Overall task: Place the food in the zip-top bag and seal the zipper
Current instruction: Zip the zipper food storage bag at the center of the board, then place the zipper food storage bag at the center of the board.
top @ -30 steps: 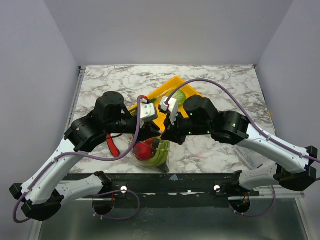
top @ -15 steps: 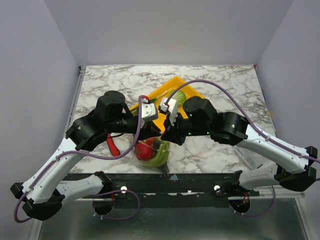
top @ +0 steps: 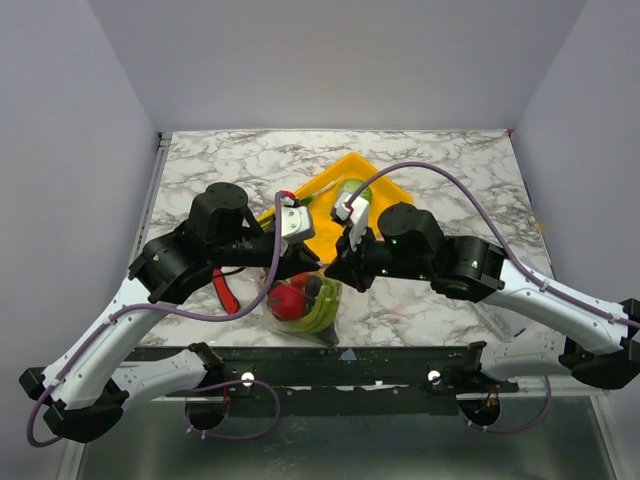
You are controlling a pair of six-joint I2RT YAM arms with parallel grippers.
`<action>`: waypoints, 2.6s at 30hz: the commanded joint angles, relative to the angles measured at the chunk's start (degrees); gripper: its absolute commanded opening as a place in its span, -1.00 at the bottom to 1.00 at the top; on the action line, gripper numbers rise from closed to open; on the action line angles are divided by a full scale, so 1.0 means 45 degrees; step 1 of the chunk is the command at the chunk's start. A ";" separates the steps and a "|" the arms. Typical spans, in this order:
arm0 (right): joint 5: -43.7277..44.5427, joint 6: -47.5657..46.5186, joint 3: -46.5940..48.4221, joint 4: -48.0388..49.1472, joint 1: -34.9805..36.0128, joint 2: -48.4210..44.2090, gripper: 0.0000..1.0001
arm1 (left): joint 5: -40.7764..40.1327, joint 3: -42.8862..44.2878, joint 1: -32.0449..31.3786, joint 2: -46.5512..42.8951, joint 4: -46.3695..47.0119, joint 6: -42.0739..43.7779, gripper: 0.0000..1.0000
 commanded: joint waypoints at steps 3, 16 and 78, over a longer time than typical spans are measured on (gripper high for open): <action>0.3172 0.1330 -0.0953 0.0442 -0.0038 -0.1089 -0.99 | -0.0987 -0.0157 0.0339 -0.0992 -0.0374 -0.0143 -1.00; 0.9157 0.3069 -0.2046 -0.0512 -0.0048 -0.2973 -0.99 | -0.2550 -0.0233 0.0561 -0.1876 -0.1345 0.0141 -1.00; 0.9121 0.4974 -0.2888 -0.1000 -1.3352 0.1401 -0.99 | -0.5624 0.0226 0.0576 -0.5197 -0.1412 -0.1836 0.45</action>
